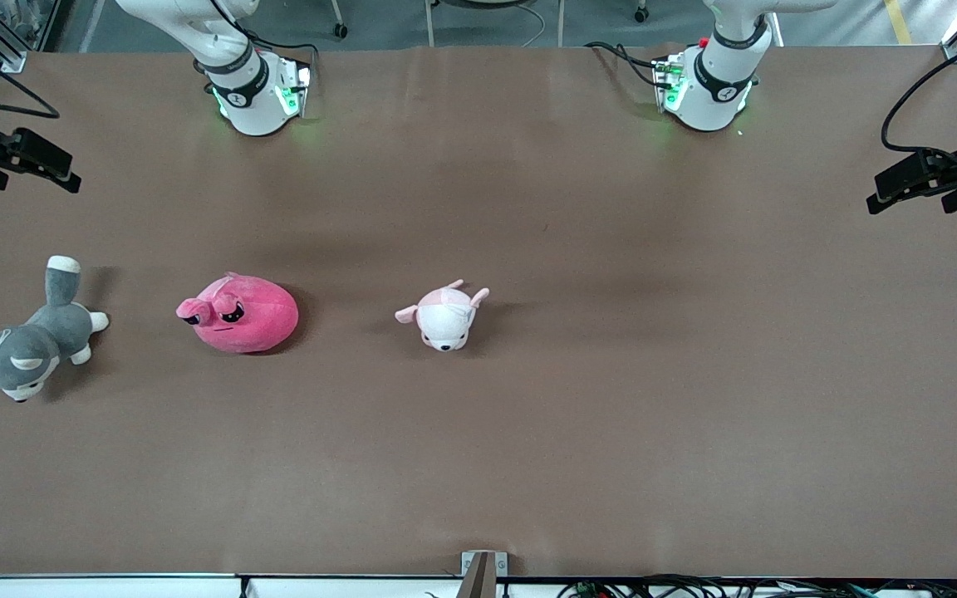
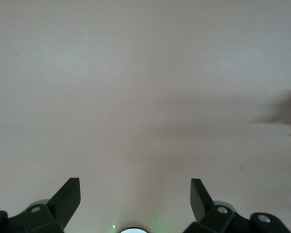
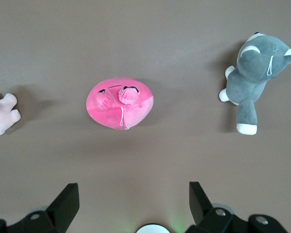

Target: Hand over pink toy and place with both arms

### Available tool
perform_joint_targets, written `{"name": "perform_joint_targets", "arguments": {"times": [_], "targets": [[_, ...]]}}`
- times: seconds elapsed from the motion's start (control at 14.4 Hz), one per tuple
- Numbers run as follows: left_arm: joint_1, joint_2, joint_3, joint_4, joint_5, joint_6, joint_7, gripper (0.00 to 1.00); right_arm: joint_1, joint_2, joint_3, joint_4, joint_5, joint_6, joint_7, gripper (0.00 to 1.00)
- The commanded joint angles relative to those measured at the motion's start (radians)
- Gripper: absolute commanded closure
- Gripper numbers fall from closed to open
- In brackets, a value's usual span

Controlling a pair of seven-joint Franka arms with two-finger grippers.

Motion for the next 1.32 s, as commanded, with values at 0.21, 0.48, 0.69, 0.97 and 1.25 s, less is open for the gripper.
{"name": "perform_joint_targets", "arguments": {"times": [0.21, 0.48, 0.69, 0.97, 1.25], "targets": [[-0.001, -0.056, -0.003, -0.015, 0.012, 0.016, 0.013, 0.0, -0.002, -0.027, 0.004, -0.02, -0.004, 0.015, -0.002, 0.0], [-0.001, -0.056, -0.003, -0.012, 0.022, 0.014, 0.009, 0.0, 0.003, -0.024, 0.006, -0.012, 0.004, 0.018, -0.002, 0.0], [0.005, -0.054, -0.003, -0.006, 0.022, 0.014, 0.023, 0.0, 0.005, -0.007, 0.006, 0.052, 0.004, 0.008, -0.008, 0.0], [0.009, -0.053, -0.002, -0.001, 0.021, 0.014, 0.056, 0.0, 0.005, 0.025, 0.006, 0.093, 0.004, -0.029, -0.008, 0.0], [0.008, -0.042, -0.002, 0.002, 0.016, 0.014, 0.052, 0.0, 0.005, 0.037, 0.006, 0.107, 0.004, -0.037, -0.008, 0.0]]}}
